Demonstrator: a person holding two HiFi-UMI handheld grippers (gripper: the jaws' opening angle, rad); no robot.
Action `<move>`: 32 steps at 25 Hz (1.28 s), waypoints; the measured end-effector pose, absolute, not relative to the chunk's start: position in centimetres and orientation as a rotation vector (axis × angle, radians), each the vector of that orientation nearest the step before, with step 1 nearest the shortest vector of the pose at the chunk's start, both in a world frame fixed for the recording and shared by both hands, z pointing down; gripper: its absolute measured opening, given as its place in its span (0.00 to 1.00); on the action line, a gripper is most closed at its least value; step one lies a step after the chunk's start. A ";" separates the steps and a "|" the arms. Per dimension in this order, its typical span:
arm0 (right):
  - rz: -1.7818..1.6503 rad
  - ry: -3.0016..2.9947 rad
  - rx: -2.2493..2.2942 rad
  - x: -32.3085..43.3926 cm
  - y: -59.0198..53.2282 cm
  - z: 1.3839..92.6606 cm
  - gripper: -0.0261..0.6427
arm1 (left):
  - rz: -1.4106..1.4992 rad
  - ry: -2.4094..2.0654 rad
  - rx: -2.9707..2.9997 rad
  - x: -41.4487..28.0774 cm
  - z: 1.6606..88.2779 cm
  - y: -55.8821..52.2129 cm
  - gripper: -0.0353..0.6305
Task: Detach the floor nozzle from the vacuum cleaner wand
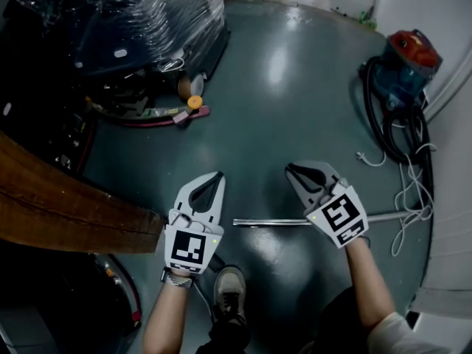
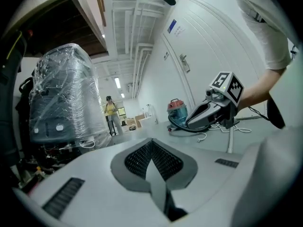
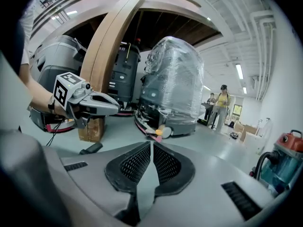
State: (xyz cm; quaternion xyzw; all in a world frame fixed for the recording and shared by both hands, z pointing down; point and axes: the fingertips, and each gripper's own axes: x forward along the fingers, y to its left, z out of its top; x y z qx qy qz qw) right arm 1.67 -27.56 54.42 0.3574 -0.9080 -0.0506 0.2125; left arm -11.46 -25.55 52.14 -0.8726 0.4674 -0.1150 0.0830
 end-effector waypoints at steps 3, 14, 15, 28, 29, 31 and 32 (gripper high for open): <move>-0.195 -2.555 1.001 1.2 -27.4 51.7 0.10 | -0.334 1.418 -2.571 -11.2 50.4 -25.8 0.06; -0.308 -2.576 1.098 2.3 -27.5 46.4 0.09 | -0.283 1.492 -2.478 -11.1 45.9 -26.2 0.06; -0.333 -2.572 1.116 2.4 -27.5 45.9 0.08 | -0.285 1.495 -2.467 -11.2 45.6 -26.2 0.06; -0.373 -2.495 1.132 2.7 -27.4 46.4 0.08 | -0.309 1.481 -2.483 -10.9 46.7 -26.3 0.06; -0.368 -2.496 1.131 2.6 -27.4 46.5 0.08 | -0.313 1.478 -2.486 -10.9 46.9 -26.3 0.06; -0.361 -2.501 1.130 2.6 -27.4 46.5 0.08 | -0.318 1.476 -2.489 -10.9 47.0 -26.2 0.06; -0.361 -2.503 1.133 2.6 -27.4 46.5 0.08 | -0.321 1.473 -2.488 -10.8 47.1 -26.2 0.06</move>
